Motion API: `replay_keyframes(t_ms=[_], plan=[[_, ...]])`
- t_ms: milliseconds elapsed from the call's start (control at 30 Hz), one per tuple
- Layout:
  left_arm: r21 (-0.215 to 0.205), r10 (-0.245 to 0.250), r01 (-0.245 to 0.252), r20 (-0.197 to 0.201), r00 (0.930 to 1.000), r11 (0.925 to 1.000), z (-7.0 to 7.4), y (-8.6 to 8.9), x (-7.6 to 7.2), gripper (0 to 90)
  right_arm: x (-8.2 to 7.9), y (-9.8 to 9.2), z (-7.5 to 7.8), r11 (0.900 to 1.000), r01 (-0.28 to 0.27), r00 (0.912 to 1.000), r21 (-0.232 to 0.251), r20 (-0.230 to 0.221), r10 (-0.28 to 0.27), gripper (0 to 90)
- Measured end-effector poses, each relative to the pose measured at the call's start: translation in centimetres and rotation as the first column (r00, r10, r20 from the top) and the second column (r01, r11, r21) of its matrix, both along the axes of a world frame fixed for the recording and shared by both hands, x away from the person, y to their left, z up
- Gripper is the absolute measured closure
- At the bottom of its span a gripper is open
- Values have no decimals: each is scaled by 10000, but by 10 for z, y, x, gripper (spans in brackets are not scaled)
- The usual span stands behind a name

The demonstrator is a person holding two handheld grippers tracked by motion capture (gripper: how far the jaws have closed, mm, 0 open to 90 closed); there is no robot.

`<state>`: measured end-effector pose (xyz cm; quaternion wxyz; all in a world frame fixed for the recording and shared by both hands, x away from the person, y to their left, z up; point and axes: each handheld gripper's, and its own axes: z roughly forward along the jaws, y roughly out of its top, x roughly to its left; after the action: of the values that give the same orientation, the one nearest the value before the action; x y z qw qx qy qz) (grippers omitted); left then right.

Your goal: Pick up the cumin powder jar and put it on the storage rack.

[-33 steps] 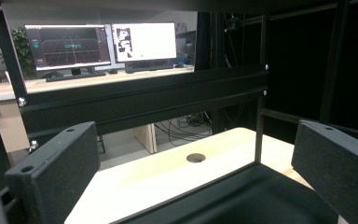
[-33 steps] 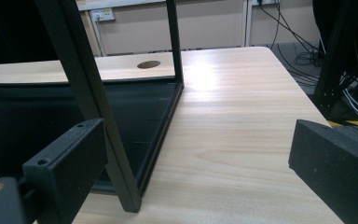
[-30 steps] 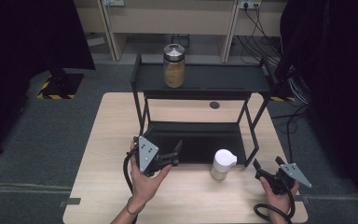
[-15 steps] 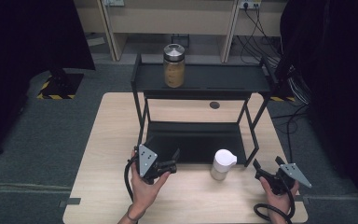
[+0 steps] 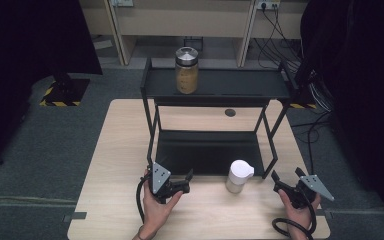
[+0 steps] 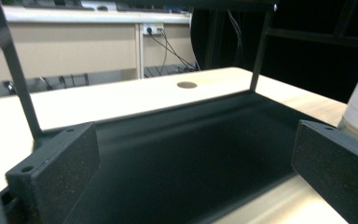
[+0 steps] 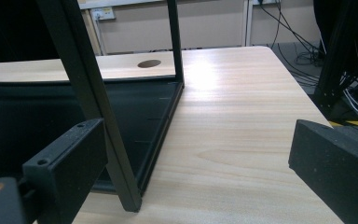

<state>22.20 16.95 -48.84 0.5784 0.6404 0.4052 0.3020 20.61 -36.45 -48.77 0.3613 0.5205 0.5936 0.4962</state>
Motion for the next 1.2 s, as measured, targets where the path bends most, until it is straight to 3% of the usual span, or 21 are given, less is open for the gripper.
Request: replay_keyframes(t_ms=[733, 1200], plan=[[-254, -453, 435, -733, 9963, 9987, -19, 2, 4, 3, 1, 0, 1, 10000, -24, 10000, -19, -50, 24, 49], [-188, -399, 388, -596, 9974, 9991, -20, 0, 1, 5, 1, 0, 1, 10000, -8, 10000, 16, -48, 8, 48]])
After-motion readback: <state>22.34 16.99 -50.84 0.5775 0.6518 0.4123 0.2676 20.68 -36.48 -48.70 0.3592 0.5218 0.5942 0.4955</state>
